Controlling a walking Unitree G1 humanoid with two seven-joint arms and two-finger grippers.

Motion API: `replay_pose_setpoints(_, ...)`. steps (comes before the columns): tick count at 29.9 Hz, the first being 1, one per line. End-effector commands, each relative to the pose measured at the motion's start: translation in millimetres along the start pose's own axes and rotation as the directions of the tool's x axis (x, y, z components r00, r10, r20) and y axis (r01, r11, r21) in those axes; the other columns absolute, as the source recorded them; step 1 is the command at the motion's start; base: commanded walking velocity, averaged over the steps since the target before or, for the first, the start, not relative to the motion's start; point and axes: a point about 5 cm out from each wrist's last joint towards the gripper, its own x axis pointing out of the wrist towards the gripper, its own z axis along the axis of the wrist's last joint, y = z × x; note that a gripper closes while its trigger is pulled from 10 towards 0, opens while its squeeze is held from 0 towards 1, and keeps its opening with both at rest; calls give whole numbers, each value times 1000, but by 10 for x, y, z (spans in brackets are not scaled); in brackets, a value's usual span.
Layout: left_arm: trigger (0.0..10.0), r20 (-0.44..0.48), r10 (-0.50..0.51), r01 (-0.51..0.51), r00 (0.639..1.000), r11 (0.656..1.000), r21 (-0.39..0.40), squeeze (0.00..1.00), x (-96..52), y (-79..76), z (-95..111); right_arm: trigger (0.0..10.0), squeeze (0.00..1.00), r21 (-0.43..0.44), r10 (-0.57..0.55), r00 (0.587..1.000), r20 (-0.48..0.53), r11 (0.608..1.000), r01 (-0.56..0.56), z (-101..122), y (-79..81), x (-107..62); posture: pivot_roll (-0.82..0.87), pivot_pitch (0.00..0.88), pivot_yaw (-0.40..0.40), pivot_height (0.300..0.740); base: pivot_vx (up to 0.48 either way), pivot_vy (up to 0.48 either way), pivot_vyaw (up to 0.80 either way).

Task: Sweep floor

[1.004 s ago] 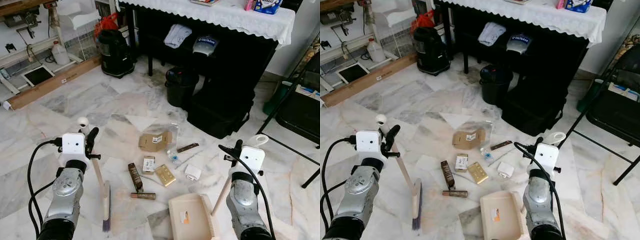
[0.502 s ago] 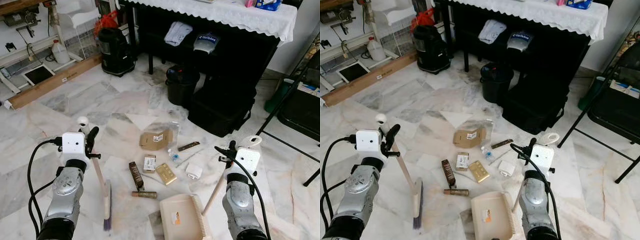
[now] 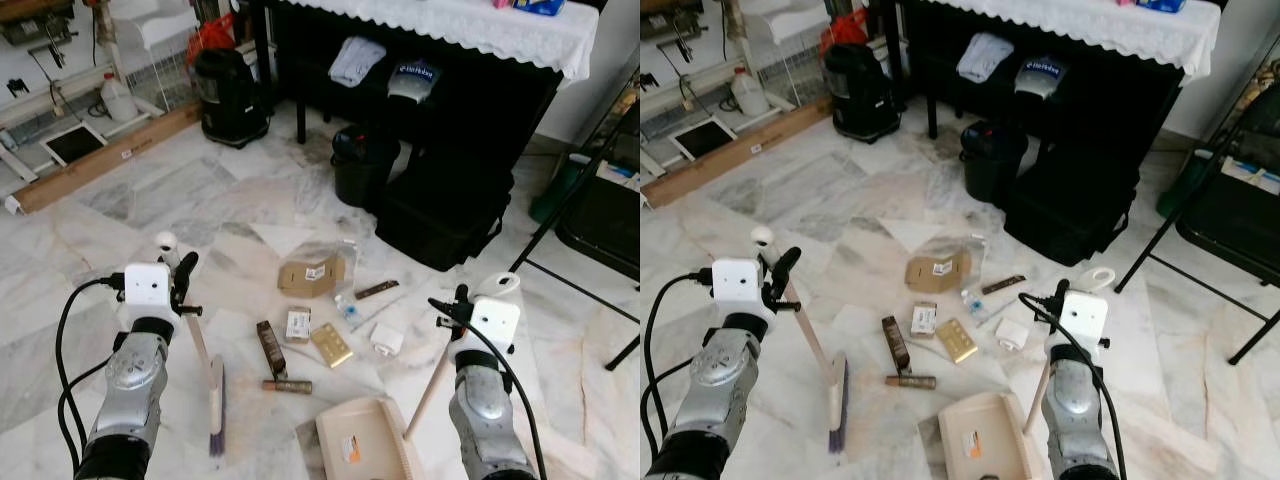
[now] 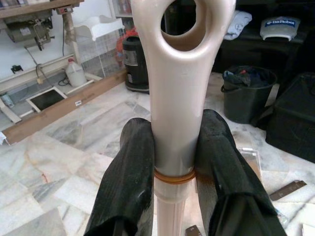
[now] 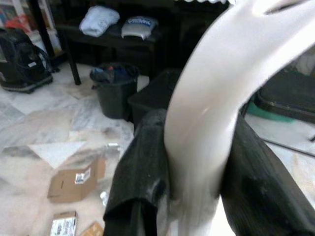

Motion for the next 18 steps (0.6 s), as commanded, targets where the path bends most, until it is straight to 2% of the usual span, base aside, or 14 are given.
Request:
replay_pose_setpoints(1,10000,39,6,-6,999,1000,9,0,41,20,91,10000,0,9,5,1000,21,1000,-5,98,-29,8,-65,121,-8,740,0,0,0)
replay_pose_setpoints(11,10000,41,1,-2,999,1000,5,0,65,8,97,10000,0,25,88,993,-84,996,-86,173,-3,-135,-74,116,-8,740,0,0,0)
replay_pose_setpoints(18,10000,41,-1,0,999,1000,4,0,80,3,103,10000,0,54,187,966,-181,982,-180,192,73,-236,-75,114,-8,740,0,0,0)
